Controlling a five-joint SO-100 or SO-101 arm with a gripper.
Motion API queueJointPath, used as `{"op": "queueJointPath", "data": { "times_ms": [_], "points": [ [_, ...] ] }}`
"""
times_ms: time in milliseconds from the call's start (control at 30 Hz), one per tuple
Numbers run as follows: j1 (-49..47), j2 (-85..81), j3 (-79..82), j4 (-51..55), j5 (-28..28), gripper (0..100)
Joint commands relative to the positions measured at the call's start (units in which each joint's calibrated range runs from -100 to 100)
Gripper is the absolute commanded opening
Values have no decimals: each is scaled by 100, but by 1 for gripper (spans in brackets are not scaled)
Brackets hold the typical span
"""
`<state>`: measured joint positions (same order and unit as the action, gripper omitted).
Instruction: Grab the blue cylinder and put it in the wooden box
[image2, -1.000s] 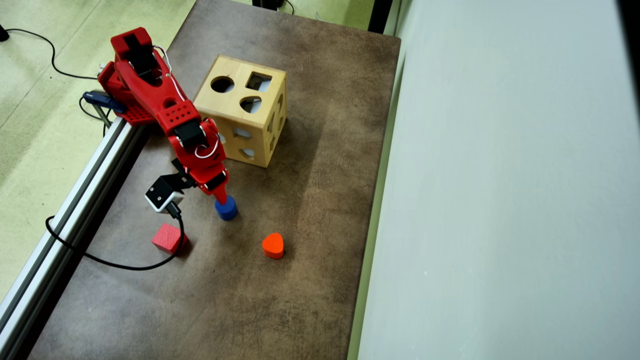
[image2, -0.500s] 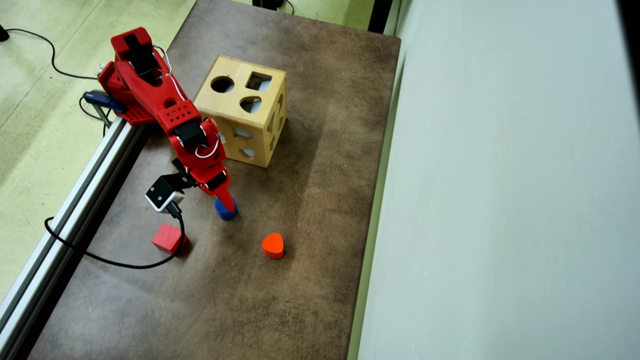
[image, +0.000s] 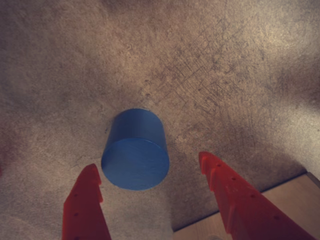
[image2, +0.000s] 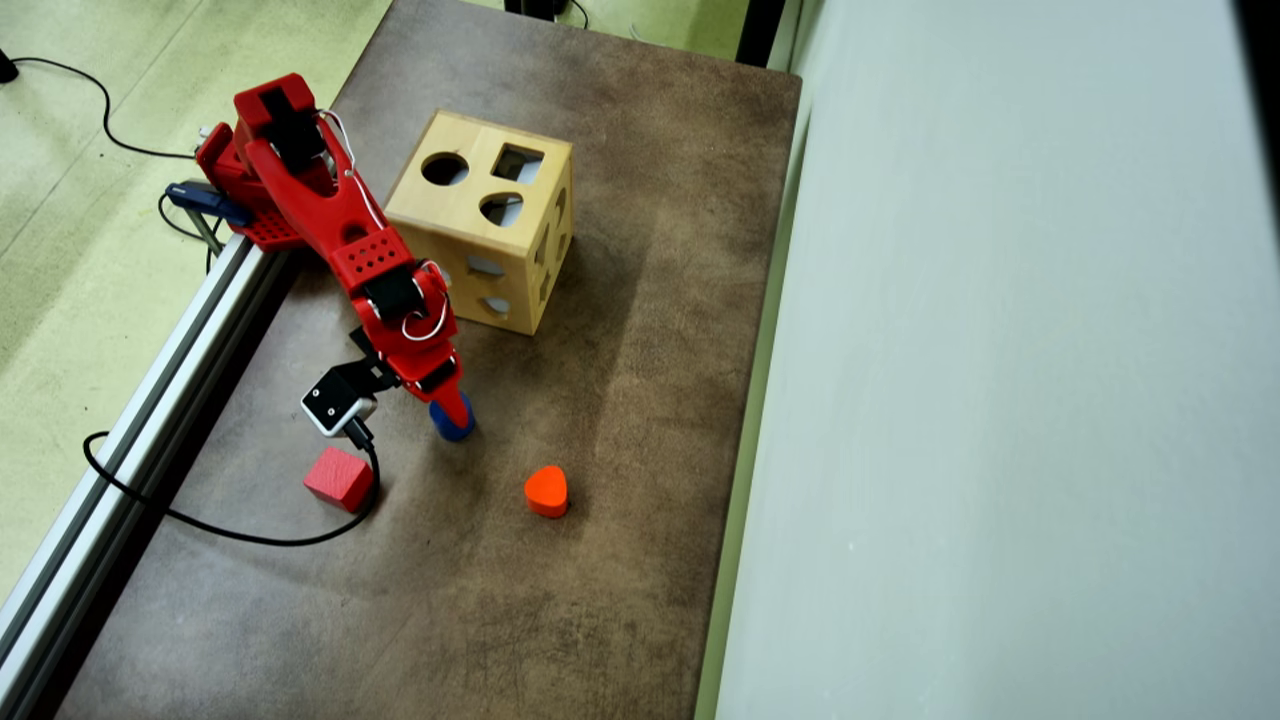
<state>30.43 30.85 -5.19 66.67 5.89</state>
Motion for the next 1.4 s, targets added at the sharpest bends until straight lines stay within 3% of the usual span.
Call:
{"op": "queueJointPath", "data": {
  "times_ms": [0,1367],
  "points": [
    [-49,-74,-250,-44,29,32],
    [-213,911,-1136,-165,20,32]
  ]
}}
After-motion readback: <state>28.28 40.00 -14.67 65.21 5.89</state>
